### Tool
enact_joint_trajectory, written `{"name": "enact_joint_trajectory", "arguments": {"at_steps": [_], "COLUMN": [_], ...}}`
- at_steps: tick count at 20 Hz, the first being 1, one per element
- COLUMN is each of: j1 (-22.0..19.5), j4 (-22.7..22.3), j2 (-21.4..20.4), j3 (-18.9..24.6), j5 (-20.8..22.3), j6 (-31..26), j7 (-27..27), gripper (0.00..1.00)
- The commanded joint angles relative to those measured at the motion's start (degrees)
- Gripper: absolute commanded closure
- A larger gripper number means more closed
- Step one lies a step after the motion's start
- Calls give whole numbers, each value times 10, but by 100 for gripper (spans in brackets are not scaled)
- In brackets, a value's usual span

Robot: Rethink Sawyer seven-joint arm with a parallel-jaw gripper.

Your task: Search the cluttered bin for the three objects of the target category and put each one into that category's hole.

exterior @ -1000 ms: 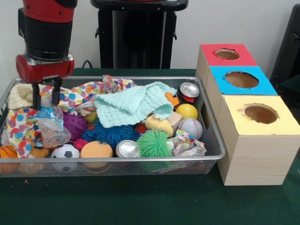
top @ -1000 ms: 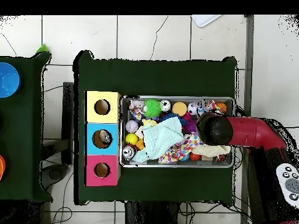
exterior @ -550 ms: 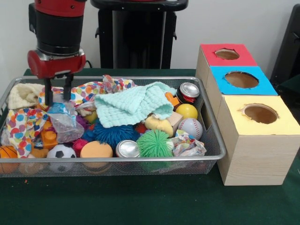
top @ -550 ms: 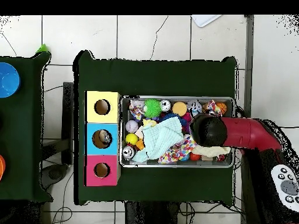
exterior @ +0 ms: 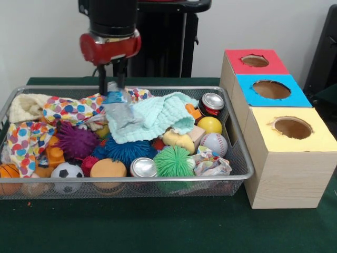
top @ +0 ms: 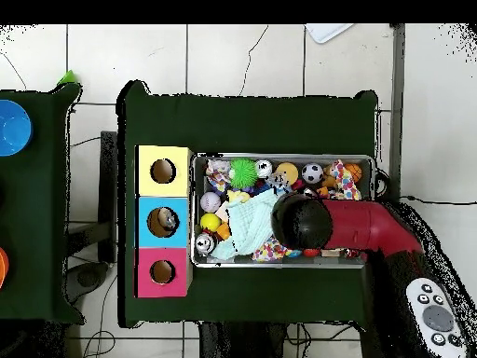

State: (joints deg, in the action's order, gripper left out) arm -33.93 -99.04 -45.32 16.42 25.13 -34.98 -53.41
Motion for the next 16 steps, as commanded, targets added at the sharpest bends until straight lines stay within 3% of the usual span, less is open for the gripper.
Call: {"name": "enact_joint_trajectory", "arguments": {"at_steps": [1,16], "j1": [22,77], "j4": [-110,-199], "j2": [-59,-157], "j3": [-2,-28], "j5": [-56,-170], "j6": [-65,-88], "j7": [-111,-130], "gripper": [100,100]}}
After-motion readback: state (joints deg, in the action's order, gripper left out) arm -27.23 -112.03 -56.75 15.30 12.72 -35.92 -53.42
